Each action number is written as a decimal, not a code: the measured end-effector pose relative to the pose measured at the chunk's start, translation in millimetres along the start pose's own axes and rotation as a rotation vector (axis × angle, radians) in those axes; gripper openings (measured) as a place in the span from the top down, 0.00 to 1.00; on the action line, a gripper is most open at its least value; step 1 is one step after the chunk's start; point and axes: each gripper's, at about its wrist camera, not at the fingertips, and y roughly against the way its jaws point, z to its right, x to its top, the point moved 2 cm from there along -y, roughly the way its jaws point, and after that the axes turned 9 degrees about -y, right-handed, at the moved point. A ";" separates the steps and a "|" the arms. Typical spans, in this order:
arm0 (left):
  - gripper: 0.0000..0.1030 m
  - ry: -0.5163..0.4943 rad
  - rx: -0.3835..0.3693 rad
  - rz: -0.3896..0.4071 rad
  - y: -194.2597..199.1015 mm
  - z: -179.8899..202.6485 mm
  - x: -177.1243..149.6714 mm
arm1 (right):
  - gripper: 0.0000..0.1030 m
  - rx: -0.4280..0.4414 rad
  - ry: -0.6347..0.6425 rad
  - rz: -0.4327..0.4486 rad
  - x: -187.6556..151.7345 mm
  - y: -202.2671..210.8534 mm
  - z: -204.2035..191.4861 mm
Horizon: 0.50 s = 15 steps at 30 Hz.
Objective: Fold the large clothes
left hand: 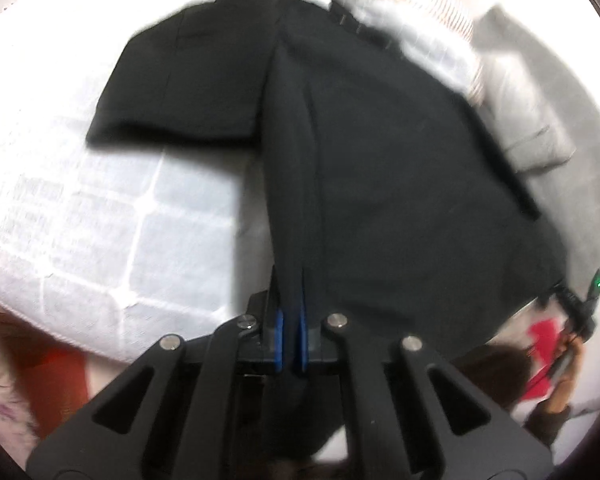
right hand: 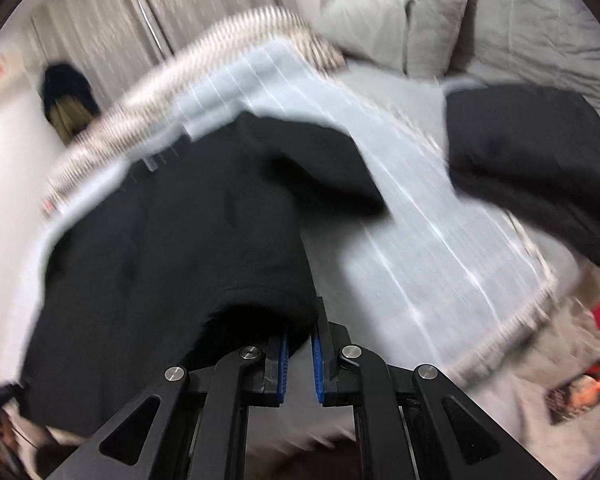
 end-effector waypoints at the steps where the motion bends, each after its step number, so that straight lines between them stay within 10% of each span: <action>1: 0.93 -0.022 0.022 -0.035 -8.8 -1.8 -3.1 | 0.91 -0.047 0.007 -0.037 -9.8 -8.3 12.9; 5: 0.75 -0.053 0.116 -0.089 -19.5 -7.4 -9.4 | 0.90 -0.141 -0.025 -0.105 -33.4 -20.4 53.7; 10: 0.46 -0.077 0.233 0.080 13.5 8.6 2.1 | 0.80 -0.102 -0.009 -0.057 -24.8 -1.1 46.6; 13: 0.26 -0.127 0.240 0.206 25.7 29.2 15.0 | 0.64 -0.049 0.050 -0.012 -13.1 -0.4 8.8; 15: 0.25 -0.154 0.220 0.227 15.7 47.0 25.5 | 0.33 -0.010 0.082 0.001 -4.4 -7.4 -25.1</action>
